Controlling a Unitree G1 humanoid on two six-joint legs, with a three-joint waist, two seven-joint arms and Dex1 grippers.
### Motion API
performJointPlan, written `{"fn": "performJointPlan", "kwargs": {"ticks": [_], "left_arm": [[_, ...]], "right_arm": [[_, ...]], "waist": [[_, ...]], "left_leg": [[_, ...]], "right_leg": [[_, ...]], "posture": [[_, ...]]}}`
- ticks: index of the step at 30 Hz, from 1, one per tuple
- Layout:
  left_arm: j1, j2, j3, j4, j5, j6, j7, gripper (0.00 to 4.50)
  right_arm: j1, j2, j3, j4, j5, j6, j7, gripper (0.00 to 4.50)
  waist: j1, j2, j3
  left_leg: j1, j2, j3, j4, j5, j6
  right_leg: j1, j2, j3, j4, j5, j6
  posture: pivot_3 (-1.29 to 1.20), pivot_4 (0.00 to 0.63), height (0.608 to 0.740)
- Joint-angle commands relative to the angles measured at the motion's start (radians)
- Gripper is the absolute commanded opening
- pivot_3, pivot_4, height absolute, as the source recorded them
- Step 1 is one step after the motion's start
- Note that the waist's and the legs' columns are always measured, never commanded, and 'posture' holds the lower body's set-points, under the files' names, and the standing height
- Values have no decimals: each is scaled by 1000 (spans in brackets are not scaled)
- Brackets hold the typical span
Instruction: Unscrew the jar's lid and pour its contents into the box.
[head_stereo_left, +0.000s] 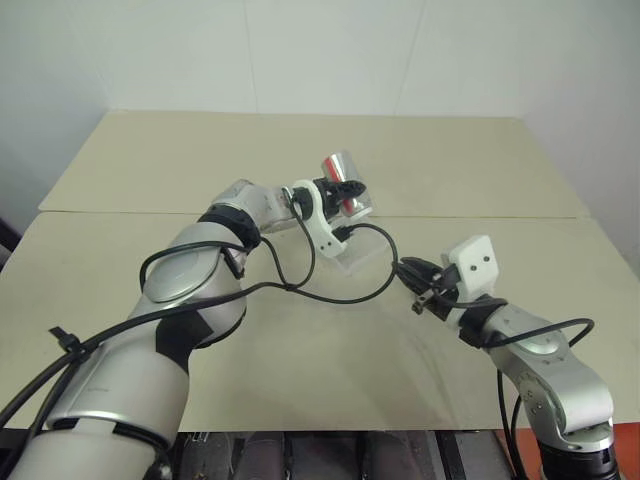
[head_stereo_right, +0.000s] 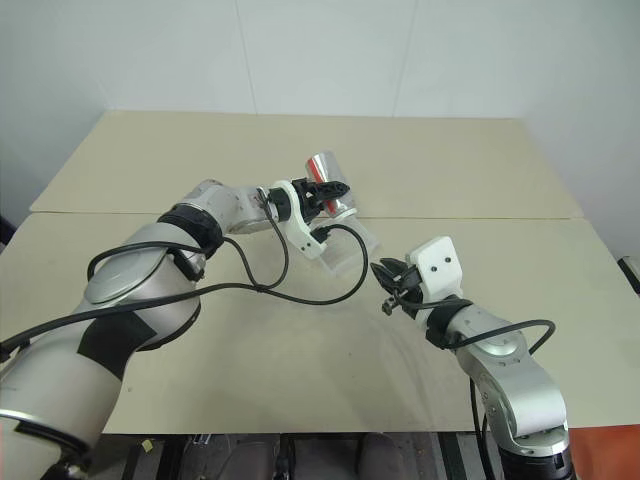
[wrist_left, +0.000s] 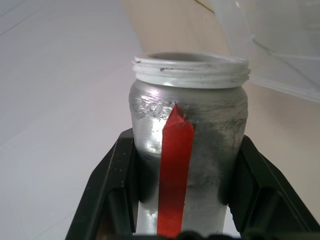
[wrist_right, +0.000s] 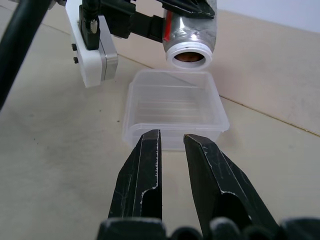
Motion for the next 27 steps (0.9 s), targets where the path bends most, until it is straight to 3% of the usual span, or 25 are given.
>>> {"fn": "performJointPlan", "kwargs": {"ticks": [1,6,7,9,12,16,19,22,27], "left_arm": [[-24,-1,-13,-8,10,22,39,1933],[-30,6,-36,-8,31,29,107,1933],[-20,7,30,-2,-41,13,46,1933],[31,-3,274,15,-316,-63,-248,1933],[96,-14,509,5,-570,-102,-551,1933],[190,-67,851,-29,-944,24,-917,1933],[232,-124,1076,-60,-1186,190,-1059,1933],[280,-122,1086,-90,-1189,180,-1103,1933],[287,-78,994,-110,-1073,106,-1021,1933]], "right_arm": [[1,1,-36,-51,15,-11,-12,1088],[-2,-2,-32,-40,10,-13,-9,1088],[-2,-2,-31,-38,9,-15,-9,1088],[-1,-2,-30,-32,4,-22,-9,1088],[0,-1,-31,-29,3,-26,-7,1088],[0,-1,-33,-27,2,-30,-5,1088],[-4,0,-31,-18,-1,-35,-5,1088],[-12,2,-27,-10,-1,-36,-3,1088],[-24,-5,-26,-1,1,-37,9,1088]], "waist": [[1,0,0],[1,0,0],[1,0,0],[0,0,0],[-4,0,0],[-6,0,0],[-5,0,0],[-6,0,0],[-5,0,0]], "left_leg": [[0,0,0,0,0,0],[0,0,0,0,0,0],[0,0,0,0,0,0],[-1,0,0,1,0,0],[-1,1,1,2,1,-2],[-1,1,2,4,2,-3],[-2,1,1,8,2,-2],[-3,0,-1,10,1,-1],[-2,0,-2,10,2,-1]], "right_leg": [[0,0,0,0,0,0],[0,0,0,0,0,0],[0,0,0,0,0,0],[-1,0,0,1,0,0],[-2,-1,0,2,0,0],[-3,0,0,4,0,0],[-3,0,-1,4,0,0],[-2,0,-1,4,0,0],[-1,0,-1,6,0,0]], "posture": [[0,150,740],[0,150,740],[0,150,740],[0,150,740],[0,150,740],[0,150,740],[0,150,740],[0,150,740],[0,150,740]]}}
